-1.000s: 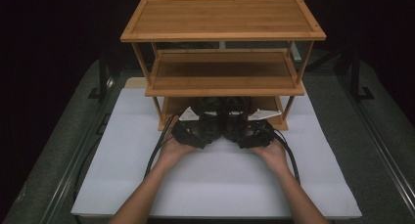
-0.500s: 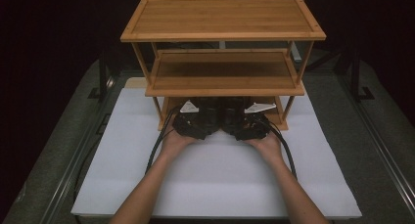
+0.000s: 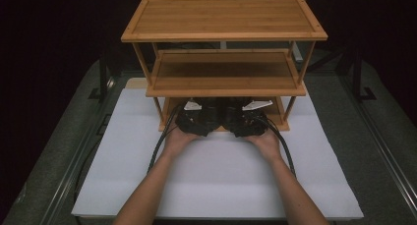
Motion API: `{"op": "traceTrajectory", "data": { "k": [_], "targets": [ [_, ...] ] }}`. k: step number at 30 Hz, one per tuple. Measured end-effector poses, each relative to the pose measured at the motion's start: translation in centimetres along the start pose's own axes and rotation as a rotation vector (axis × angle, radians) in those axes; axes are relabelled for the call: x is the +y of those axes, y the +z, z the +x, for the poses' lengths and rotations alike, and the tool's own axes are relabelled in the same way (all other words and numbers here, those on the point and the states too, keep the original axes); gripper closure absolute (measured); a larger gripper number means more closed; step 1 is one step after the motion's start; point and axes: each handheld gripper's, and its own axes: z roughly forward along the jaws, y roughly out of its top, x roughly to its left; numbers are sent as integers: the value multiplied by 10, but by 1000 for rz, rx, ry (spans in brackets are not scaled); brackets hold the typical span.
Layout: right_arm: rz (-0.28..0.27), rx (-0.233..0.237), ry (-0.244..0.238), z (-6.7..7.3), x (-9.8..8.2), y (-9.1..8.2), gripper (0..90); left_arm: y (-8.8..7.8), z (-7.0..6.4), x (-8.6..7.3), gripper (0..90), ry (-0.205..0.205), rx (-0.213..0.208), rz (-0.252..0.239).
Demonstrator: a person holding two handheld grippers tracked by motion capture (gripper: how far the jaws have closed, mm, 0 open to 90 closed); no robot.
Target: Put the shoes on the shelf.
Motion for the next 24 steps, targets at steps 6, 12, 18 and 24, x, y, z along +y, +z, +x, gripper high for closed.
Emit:
{"op": "traceTrajectory", "data": {
  "k": [6, 12, 18, 24],
  "targets": [
    [6, -2, -13, -4, 2, 3, 97, 3, 3, 1, 26, -7, 4, 3],
    [11, 0, -9, -6, 2, 4, 96, 5, 4, 0, 25, -2, 7, 16],
    [14, 3, 2, -6, 2, 4, 97, 5, 4, 0, 25, -4, 7, 21],
    [-14, 10, -1, -7, 1, -4, 136, -4, 3, 3, 52, 1, 0, 6]
  ]
}}
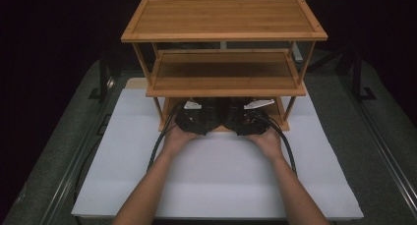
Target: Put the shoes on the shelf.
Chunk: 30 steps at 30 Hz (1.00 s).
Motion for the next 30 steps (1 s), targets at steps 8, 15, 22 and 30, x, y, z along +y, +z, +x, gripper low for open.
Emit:
{"op": "traceTrajectory", "data": {
  "k": [8, 15, 22, 30],
  "targets": [
    [-25, 4, -8, -1, 2, -12, 127, -14, -5, 2, 51, 7, -1, -1],
    [-14, -7, 14, -2, -4, -23, 33, -29, -5, -3, 51, 23, 12, 1],
    [-14, -42, 3, -2, -12, -37, 21, -41, -6, -7, 26, 28, 3, 21],
    [-21, -47, 17, -6, -26, -61, 21, -60, -12, -19, 0, 55, 1, 32]
  ]
}}
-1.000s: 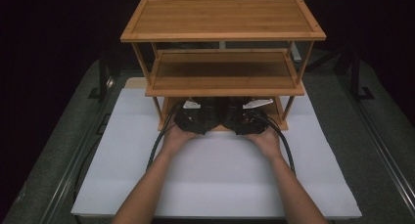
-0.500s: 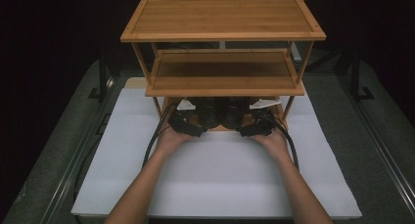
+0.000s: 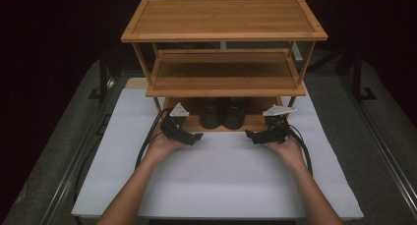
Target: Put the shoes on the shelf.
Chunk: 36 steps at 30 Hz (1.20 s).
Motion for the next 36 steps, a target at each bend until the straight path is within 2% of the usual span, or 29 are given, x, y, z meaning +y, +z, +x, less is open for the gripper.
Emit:
{"op": "traceTrajectory", "data": {
  "k": [5, 9, 15, 21, 33, 36],
  "targets": [
    [-9, 1, 10, -2, -9, -15, 21, -16, -4, -8, 0, 3, 20, -10],
    [-24, 0, 13, -4, -18, -28, 21, -30, -6, -18, 0, -15, 25, -26],
    [-32, -10, 10, -4, -31, -47, 21, -52, -12, -32, 0, -6, 41, -32],
    [-27, -29, 17, -5, -52, -64, 21, -75, -18, -51, 0, 14, 63, -14],
    [-24, -91, 35, -7, -87, -105, 21, -113, -22, -93, 0, -15, 119, 15],
    [-19, -102, 43, -6, -97, -114, 21, -120, -23, -101, 0, -27, 123, 18]
  ]
}}
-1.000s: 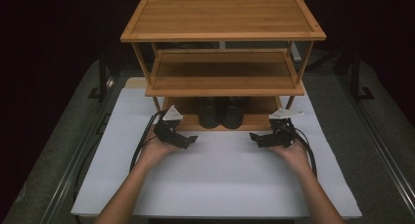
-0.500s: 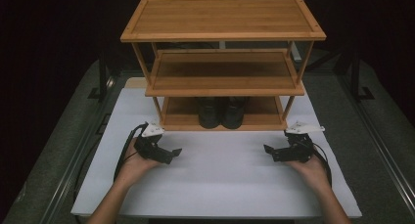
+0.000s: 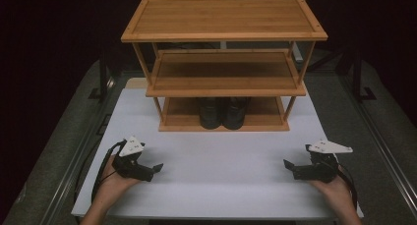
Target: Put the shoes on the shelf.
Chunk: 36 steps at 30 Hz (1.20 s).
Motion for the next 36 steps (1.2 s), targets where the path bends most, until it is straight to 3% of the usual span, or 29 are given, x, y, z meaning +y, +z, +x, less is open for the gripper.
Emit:
{"op": "traceTrajectory", "data": {
  "k": [11, 17, 20, 22, 36],
  "targets": [
    [67, -29, 11, -1, -31, -17, 22, -13, -5, -29, 0, -14, 21, 80],
    [121, -59, 16, -3, -41, -18, 22, -12, -9, -41, 0, -28, 4, 113],
    [138, -64, 13, -3, -42, -17, 22, -13, -8, -47, 0, -53, -1, 98],
    [159, -65, 17, -3, -42, -16, 22, -13, -9, -48, 0, -53, 4, 95],
    [157, -57, 33, -5, -43, -16, 22, -13, -9, -49, 0, -52, 3, 95]
  ]
}}
